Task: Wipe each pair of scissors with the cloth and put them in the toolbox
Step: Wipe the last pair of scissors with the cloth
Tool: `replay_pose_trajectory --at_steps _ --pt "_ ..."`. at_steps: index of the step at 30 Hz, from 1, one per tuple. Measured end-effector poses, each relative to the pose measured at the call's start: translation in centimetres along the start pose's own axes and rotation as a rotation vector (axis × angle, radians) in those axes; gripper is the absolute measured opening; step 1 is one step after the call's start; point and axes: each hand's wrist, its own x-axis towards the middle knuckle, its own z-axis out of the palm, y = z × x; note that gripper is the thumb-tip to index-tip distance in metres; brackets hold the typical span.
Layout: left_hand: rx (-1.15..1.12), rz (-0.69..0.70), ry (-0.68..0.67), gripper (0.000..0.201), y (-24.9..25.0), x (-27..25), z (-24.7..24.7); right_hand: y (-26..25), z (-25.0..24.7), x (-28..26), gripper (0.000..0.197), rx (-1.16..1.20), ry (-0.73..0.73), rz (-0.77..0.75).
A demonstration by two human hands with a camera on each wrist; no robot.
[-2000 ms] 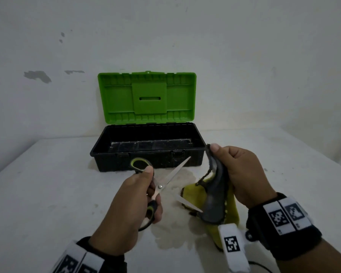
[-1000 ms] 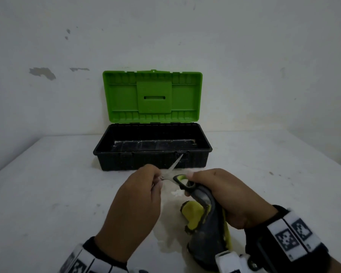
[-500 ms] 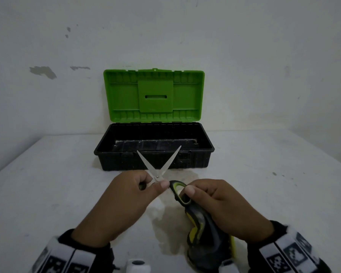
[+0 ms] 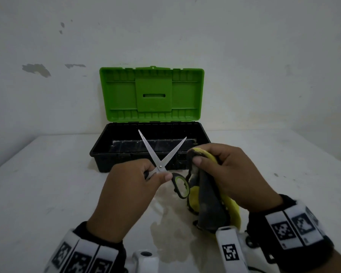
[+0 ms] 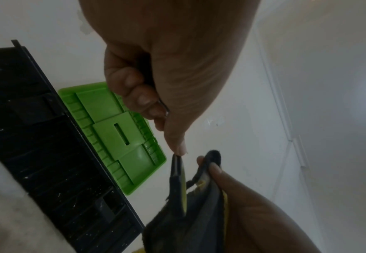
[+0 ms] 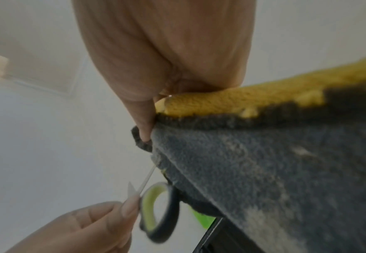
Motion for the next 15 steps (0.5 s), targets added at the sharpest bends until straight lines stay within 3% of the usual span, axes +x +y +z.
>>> replay_pose_trajectory --at_steps 8,15 --pt "0.018 0.088 0.032 0.043 -0.4 2.3 1.1 0.4 3.2 2.1 0.011 -0.018 0.126 -0.054" --pt "0.029 0.142 0.053 0.034 -0.7 3.4 1.6 1.2 4.4 3.0 0.023 -0.049 0.269 -0.026"
